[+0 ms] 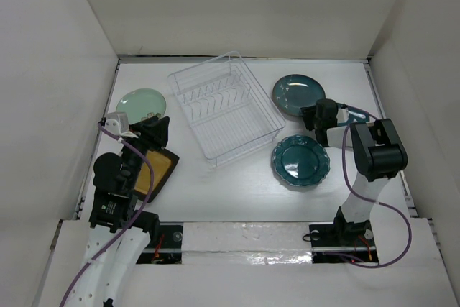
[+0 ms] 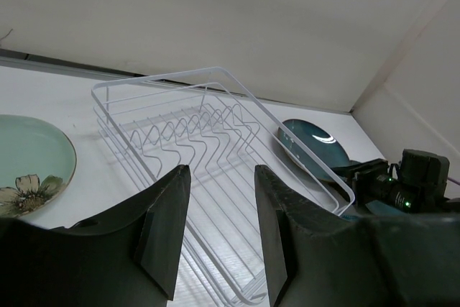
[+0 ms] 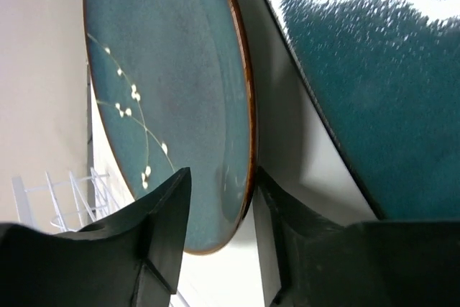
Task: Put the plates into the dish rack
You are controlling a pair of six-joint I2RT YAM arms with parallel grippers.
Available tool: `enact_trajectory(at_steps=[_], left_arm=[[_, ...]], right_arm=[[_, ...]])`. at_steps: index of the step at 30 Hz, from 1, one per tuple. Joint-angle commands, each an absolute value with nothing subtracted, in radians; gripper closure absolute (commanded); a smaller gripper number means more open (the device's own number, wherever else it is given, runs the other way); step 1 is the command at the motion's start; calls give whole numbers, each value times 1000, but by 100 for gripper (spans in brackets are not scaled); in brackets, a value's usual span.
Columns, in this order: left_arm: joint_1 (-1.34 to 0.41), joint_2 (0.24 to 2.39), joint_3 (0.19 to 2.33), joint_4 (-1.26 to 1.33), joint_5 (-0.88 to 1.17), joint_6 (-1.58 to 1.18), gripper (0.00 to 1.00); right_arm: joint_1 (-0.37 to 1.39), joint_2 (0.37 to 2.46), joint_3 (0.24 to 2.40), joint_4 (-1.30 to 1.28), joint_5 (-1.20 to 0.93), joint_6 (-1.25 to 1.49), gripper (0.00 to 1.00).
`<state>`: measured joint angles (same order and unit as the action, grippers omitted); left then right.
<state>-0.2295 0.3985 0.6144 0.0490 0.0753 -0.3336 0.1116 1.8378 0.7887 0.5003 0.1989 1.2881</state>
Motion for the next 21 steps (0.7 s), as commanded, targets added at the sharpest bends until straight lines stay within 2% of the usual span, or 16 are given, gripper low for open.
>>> enact_trajectory(at_steps=[1, 4, 5, 8, 15, 21], left_arm=[[-233, 403, 624, 104, 80, -324, 62], [-233, 402, 623, 100, 80, -322, 62], [-233, 394, 621, 100, 78, -322, 62], [-233, 402, 624, 103, 74, -321, 62], [-233, 411, 623, 113, 84, -321, 62], [-233, 407, 617, 113, 89, -321, 61]], right_arm=[[92, 1864, 839, 566, 170, 1331, 58], [83, 1867, 844, 574, 176, 1336, 72], [83, 1865, 839, 577, 178, 1338, 82], [83, 1859, 822, 600, 179, 1344, 100], [83, 1746, 798, 706, 216, 1247, 100], [127, 1499, 828, 674, 347, 1053, 100]])
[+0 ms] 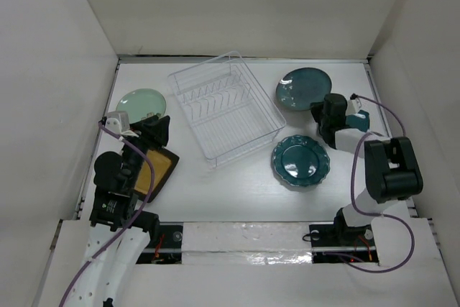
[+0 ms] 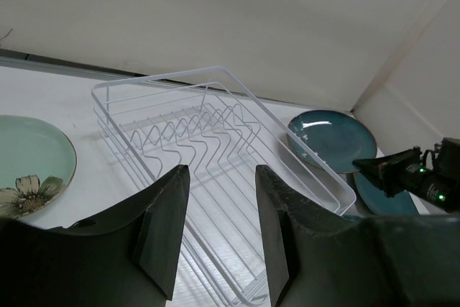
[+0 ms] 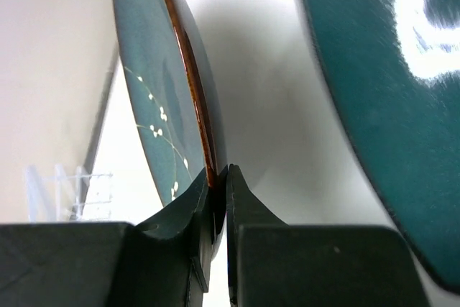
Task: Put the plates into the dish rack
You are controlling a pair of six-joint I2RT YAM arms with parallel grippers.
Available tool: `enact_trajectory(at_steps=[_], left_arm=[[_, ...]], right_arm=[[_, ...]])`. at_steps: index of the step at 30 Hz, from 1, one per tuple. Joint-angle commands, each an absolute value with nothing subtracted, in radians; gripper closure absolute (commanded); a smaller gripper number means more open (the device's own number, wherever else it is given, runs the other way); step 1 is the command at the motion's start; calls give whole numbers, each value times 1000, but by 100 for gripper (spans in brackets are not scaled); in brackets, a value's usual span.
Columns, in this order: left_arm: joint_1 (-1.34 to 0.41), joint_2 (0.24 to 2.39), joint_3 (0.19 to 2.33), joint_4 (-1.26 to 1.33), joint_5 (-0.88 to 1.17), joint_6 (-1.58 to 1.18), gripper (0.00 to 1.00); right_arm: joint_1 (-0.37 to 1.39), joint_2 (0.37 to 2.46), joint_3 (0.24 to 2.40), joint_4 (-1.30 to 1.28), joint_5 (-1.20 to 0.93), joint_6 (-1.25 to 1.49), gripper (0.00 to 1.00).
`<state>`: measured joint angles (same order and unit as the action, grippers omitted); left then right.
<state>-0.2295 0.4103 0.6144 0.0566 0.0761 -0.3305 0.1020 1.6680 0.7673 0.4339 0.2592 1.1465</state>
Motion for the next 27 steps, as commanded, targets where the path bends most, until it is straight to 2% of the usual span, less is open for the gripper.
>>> enact_trajectory(at_steps=[1, 5, 9, 15, 22, 27], left_arm=[[-233, 408, 617, 114, 89, -321, 61], [-233, 408, 617, 106, 97, -321, 61], [-233, 410, 615, 107, 94, -321, 61], [-233, 402, 612, 109, 106, -319, 60], [-233, 408, 614, 113, 112, -318, 59], [-233, 410, 612, 107, 121, -316, 58]], right_arm=[[136, 1470, 844, 646, 372, 1023, 100], [227, 1330, 871, 635, 439, 835, 100], [351, 1308, 977, 608, 453, 594, 100], [465, 1449, 1285, 419, 419, 345, 100], [549, 1646, 1570, 267, 518, 127, 100], [610, 1738, 1649, 262, 616, -3, 100]])
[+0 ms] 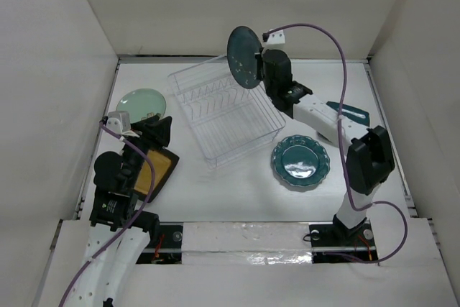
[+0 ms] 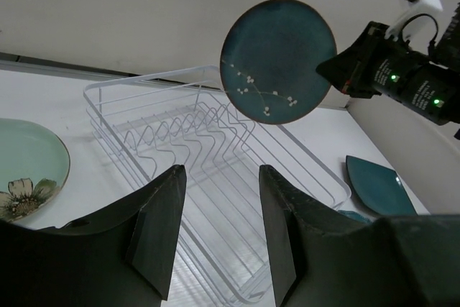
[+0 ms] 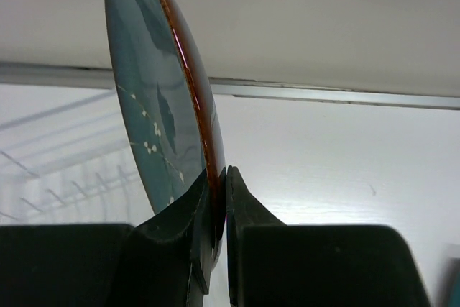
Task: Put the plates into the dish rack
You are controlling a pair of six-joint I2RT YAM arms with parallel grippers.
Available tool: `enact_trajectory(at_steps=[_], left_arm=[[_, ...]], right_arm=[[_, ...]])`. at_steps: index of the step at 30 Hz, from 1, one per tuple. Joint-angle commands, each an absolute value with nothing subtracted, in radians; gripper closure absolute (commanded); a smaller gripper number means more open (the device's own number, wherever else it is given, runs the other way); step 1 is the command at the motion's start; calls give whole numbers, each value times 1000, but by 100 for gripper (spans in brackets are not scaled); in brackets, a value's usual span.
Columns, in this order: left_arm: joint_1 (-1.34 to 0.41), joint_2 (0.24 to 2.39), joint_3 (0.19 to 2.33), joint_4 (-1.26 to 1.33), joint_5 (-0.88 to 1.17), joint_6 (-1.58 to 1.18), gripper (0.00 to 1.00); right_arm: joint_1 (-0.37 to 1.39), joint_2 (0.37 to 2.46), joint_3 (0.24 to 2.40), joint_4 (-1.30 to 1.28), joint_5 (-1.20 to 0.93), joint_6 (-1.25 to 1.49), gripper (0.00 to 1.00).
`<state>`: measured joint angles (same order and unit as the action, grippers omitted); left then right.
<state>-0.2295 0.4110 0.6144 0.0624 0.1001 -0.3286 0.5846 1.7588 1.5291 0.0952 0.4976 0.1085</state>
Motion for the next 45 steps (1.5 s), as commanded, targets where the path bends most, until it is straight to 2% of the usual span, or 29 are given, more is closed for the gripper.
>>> enact_trajectory(at_steps=[1, 14, 26, 45], left_arm=[[-233, 403, 611, 110, 123, -316, 58], [-233, 416, 609, 115, 146, -318, 57], [-233, 416, 612, 118, 140, -318, 57], [-233, 407, 611, 120, 144, -318, 57]], right_arm=[[611, 1747, 1652, 277, 656, -35, 100], [652, 1836, 1678, 316, 752, -150, 100], [683, 1818, 1692, 394, 805, -206, 100], [692, 1936, 1631, 331, 755, -97, 100]])
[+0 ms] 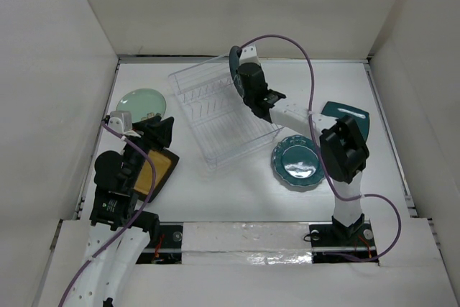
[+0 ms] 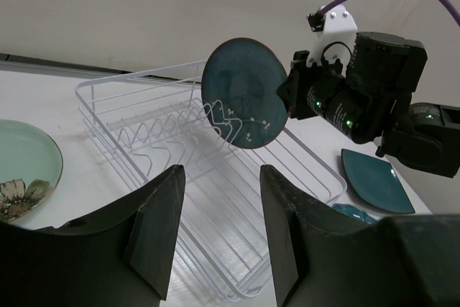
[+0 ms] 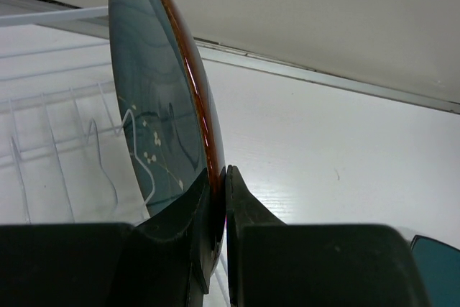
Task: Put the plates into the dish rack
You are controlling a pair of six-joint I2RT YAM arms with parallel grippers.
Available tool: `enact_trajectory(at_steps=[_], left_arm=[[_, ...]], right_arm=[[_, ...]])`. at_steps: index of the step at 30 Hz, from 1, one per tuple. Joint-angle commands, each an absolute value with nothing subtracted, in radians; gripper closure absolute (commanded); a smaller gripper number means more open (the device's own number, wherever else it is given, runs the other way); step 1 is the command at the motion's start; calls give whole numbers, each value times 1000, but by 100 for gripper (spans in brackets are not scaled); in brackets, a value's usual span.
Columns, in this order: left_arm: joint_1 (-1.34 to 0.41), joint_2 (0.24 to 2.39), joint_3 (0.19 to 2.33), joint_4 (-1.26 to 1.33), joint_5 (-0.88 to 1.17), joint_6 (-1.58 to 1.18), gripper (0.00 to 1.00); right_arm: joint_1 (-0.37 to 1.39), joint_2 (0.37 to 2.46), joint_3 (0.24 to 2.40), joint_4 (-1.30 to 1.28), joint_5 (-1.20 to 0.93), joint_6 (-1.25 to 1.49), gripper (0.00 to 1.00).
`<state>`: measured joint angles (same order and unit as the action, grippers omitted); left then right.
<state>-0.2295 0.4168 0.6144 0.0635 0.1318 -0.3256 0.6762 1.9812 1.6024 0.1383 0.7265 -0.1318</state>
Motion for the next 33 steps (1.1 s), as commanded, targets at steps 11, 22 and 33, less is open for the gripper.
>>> enact_trajectory(at_steps=[11, 22, 33], left_arm=[[-233, 411, 607, 112, 146, -318, 57], [-233, 399, 611, 113, 146, -318, 57], [-233, 416, 614, 109, 147, -322, 83]], right_arm=[[701, 1956, 1614, 296, 801, -40, 61], [645, 1691, 1449, 272, 703, 115, 38], [18, 1120, 643, 353, 395, 737, 100]])
